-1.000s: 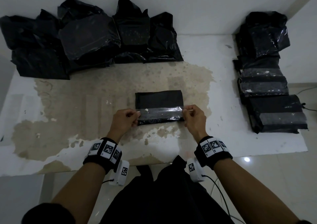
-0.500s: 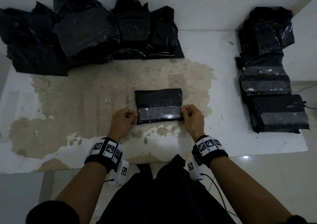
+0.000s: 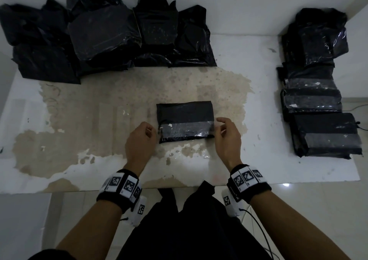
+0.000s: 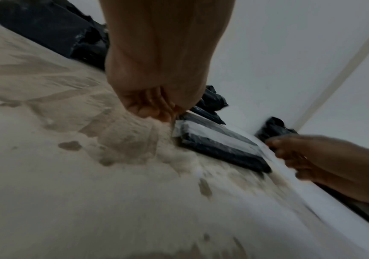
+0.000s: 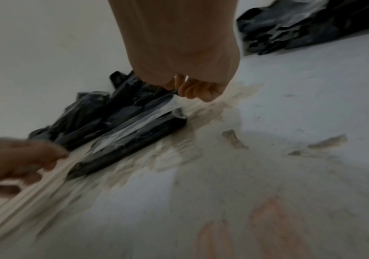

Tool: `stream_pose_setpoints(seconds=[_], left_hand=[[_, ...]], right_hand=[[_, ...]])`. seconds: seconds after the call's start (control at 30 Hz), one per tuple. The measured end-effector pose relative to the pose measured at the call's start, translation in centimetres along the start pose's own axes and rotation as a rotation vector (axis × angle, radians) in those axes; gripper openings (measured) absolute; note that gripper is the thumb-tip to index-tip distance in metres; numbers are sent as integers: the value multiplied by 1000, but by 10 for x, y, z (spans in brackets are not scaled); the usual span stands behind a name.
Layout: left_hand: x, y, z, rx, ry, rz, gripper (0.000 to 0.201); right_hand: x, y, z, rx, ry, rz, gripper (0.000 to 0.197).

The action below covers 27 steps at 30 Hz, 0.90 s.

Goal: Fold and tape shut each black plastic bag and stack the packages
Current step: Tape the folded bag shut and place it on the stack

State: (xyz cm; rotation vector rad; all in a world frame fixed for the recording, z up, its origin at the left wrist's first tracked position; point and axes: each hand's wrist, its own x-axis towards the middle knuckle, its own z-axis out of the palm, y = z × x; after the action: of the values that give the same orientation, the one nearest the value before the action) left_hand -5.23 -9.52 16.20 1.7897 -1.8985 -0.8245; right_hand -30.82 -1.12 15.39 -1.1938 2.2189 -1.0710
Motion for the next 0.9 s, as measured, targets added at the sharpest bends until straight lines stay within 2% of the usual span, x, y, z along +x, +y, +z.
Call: stream_pose_setpoints(seconds=[0.07,0.13,0.23,0.33,0.53,0.7,0.9], left_hand=[[-13,11,10,45,7,222,8],[-27,15,27,140,-52,428,24],[-40,11,54,262,-82,558,48],[-39,10,66,381,-93,645,55],[-32,-6,71,537,-182,646,65],[-32,-5,72,569,-183,620,64],[-32,-7,70,561,-207,536,64]], right_hand=[[-11,-7,5,-130,-32,-147,23],[-22,-12,11,-247,-74,-361,25],[-37,-11,27,-399,-188,-592,41],[-43,-7,43,-547,-292,-664,54],[-38,10,55,-718,-403,-667,62],[-35,15,55,-759,-392,-676,65],[-38,21,43,-752,-308,-562,66]])
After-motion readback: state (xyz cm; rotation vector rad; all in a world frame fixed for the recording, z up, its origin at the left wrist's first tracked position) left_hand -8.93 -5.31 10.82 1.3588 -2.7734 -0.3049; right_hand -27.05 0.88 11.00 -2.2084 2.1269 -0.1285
